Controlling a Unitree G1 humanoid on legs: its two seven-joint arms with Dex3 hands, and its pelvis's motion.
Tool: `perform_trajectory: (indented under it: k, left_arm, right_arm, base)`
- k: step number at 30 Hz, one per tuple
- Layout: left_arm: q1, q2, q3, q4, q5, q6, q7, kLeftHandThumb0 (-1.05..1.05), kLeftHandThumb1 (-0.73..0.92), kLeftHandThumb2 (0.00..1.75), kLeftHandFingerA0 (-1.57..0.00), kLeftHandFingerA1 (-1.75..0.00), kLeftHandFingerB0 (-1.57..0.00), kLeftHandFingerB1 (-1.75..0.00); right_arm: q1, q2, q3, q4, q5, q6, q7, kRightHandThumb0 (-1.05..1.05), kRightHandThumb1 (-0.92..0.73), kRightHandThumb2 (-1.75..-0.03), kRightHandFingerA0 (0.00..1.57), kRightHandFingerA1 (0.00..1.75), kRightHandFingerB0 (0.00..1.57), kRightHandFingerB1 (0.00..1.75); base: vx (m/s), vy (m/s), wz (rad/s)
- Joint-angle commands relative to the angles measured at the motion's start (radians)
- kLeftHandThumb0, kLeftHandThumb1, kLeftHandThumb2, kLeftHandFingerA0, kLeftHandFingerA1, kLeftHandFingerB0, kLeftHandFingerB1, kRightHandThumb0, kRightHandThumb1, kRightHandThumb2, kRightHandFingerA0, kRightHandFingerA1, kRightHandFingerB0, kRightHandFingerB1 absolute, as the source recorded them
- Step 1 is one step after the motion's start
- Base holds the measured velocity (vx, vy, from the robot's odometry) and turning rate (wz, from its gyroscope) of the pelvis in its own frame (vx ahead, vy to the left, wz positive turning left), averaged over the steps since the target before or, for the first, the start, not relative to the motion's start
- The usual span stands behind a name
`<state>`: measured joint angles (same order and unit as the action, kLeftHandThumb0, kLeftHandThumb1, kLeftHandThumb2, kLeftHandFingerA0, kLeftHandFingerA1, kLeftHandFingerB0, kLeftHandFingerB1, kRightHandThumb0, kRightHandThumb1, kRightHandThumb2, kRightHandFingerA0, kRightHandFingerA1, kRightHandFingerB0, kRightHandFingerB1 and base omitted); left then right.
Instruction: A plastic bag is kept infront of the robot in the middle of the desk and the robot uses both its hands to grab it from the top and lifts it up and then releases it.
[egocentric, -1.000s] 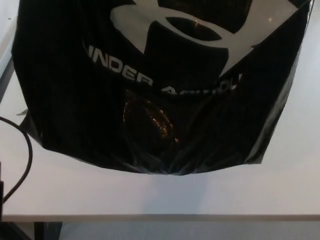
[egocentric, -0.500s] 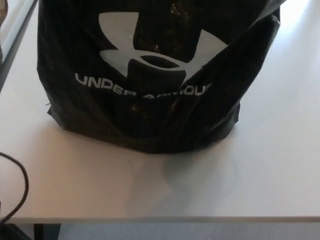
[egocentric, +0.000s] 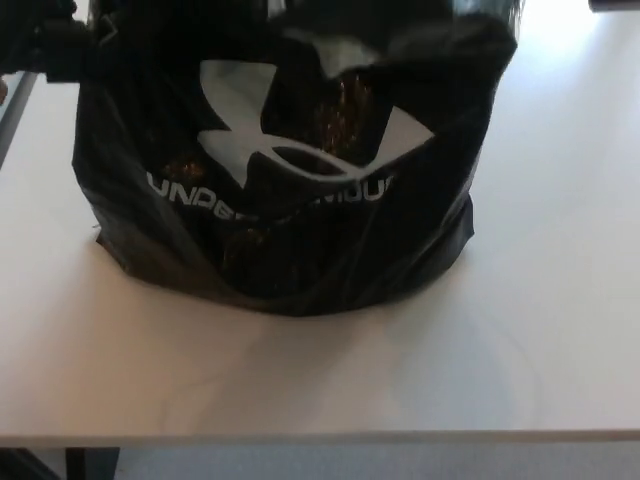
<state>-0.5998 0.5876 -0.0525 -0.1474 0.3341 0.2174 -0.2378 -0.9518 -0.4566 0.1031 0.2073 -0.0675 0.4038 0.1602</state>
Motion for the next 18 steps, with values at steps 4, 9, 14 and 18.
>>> perform_trajectory:
  k: [4,9,14,18]
  left_arm:
    - [0.154,0.033,0.048,-0.044,0.041,-0.048,0.029,-0.91,0.92,0.70,-0.35,-0.40,-0.20,-0.29]
    - [0.222,0.059,0.121,-0.058,0.001,-0.097,0.006,-0.87,0.92,0.69,-0.39,-0.39,-0.19,-0.29]
    - [0.347,0.067,0.197,-0.120,-0.044,-0.111,-0.024,-0.86,0.73,1.07,-0.31,-0.50,-0.15,-0.42]
    - [0.481,0.029,0.291,-0.169,-0.137,-0.192,-0.032,-0.81,0.69,1.03,-0.28,-0.50,-0.13,-0.42]
  right_arm:
    - [0.168,-0.023,-0.074,-0.172,0.036,0.030,0.077,-0.79,-0.65,-0.61,0.00,0.35,0.00,0.00]
    - [0.283,-0.029,-0.110,-0.320,0.022,0.006,0.073,-0.95,-0.57,-0.90,0.08,0.23,0.00,0.04]
    - [0.392,-0.028,-0.158,-0.461,0.055,0.048,0.101,-0.97,-0.59,-0.92,0.03,0.22,0.00,0.04]
    - [0.486,-0.051,-0.165,-0.556,0.019,0.052,0.099,-0.92,-0.58,-0.92,0.07,0.38,0.00,0.00]
  base:
    - [0.00,0.000,0.00]
    - [0.00,0.000,0.00]
    - [0.00,0.000,0.00]
    - [0.00,0.000,0.00]
